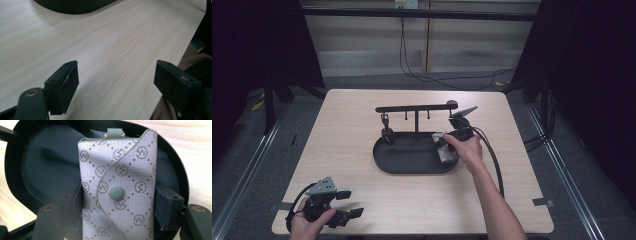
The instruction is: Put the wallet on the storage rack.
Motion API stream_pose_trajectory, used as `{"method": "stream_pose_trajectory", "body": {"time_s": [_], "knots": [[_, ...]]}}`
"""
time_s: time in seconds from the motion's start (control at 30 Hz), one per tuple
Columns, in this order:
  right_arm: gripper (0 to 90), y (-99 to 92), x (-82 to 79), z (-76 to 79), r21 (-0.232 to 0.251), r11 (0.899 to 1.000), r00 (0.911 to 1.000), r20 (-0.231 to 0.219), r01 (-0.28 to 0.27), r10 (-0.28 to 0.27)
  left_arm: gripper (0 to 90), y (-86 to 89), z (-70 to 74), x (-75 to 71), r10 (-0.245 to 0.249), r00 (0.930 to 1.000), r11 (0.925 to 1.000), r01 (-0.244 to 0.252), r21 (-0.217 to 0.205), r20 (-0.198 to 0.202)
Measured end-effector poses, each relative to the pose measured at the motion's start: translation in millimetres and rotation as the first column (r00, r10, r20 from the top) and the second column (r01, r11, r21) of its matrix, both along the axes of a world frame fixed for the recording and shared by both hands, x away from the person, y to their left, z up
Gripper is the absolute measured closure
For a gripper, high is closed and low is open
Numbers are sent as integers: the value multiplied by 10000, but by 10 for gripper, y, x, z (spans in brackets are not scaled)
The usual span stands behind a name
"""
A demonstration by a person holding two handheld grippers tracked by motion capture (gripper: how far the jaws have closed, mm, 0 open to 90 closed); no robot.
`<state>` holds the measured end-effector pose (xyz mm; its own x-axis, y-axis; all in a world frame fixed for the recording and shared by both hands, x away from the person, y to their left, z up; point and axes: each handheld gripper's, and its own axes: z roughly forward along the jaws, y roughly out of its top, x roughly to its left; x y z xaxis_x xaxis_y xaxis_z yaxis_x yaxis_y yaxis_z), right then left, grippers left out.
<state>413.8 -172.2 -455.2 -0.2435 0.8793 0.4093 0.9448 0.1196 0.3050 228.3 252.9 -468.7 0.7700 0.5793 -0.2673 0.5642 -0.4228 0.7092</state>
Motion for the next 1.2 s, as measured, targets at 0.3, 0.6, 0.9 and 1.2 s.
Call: {"method": "stream_pose_trajectory", "body": {"time_s": [0.3,0.6,0.9,1.2], "knots": [[316,22,-21,-90,-6,10000,10000,15,5,-5,200,2,-1,2,-6,10000,10000,6,17,8],[274,36,-26,-149,36,10000,9998,-178,-64,65,199,-2,-3,1,-34,10000,10000,34,29,-24],[244,-102,-88,-12,63,10000,9990,447,65,-68,199,3,-1,3,21,10000,10000,-22,-9,-35],[258,-212,-247,185,115,9998,9868,1610,-190,169,197,16,4,8,266,9996,9994,-267,-224,-53]]}}
